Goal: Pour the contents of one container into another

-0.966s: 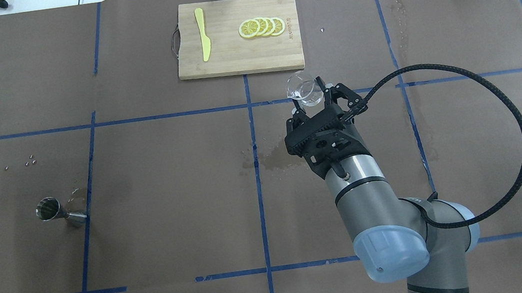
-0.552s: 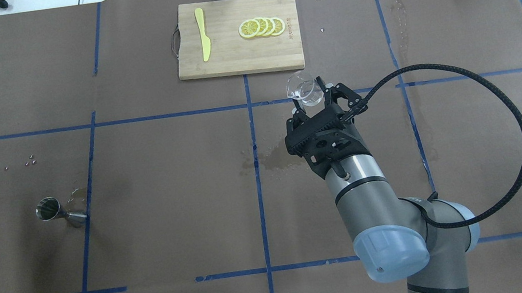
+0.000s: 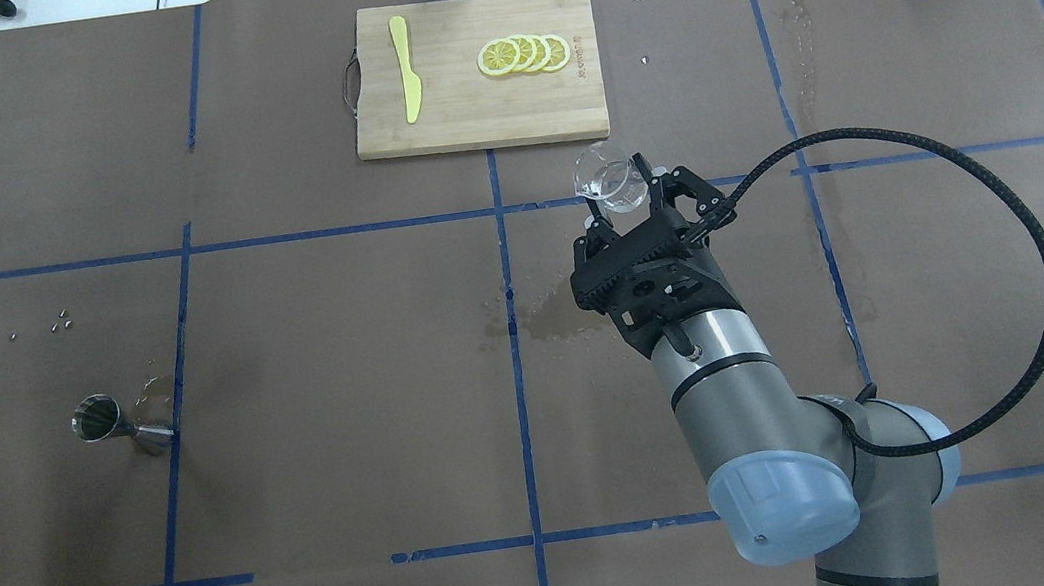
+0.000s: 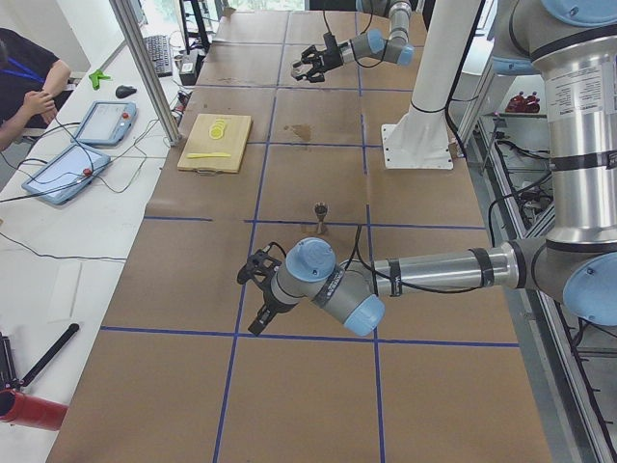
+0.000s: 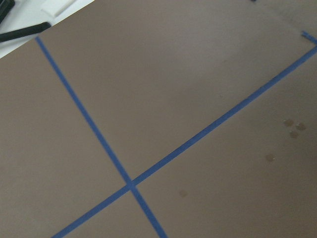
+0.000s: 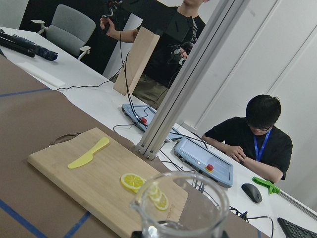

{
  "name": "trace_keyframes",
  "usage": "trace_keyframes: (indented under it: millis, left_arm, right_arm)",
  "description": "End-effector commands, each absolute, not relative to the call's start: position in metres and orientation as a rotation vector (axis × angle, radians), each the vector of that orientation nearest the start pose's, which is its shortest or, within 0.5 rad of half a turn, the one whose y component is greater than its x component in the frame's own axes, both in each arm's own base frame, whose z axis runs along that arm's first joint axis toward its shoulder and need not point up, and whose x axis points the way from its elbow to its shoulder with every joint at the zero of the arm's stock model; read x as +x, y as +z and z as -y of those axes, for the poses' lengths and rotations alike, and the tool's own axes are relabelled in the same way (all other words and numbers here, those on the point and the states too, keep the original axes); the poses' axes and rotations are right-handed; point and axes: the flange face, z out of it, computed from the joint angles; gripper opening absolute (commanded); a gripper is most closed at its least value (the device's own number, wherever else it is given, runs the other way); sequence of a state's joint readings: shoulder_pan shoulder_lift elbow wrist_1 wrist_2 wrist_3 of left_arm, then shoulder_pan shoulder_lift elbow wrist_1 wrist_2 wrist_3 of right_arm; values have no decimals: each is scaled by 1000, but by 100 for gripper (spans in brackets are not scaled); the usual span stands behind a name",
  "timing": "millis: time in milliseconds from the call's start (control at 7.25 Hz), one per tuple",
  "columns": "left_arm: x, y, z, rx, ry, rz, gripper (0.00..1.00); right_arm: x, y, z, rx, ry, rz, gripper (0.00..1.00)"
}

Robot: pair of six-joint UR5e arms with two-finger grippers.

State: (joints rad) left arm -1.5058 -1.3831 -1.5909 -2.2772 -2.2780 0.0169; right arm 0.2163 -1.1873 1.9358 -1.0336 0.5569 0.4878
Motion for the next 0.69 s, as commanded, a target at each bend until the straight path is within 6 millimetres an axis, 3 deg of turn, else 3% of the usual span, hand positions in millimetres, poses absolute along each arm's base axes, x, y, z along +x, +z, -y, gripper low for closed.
trace_keyframes:
  millis: [0, 276, 552]
  left_arm:
    - [-66, 688, 427, 296, 258, -684, 100]
    - [-75, 702, 424, 73, 192, -692, 100]
    - [-112, 696, 417, 97, 91, -721, 100]
  right_arm:
    - [-466, 209, 325, 1366, -64, 398, 0]
    - [-465, 208, 325, 1367, -62, 401, 0]
    - [-465, 207, 325, 1367, -60, 403, 0]
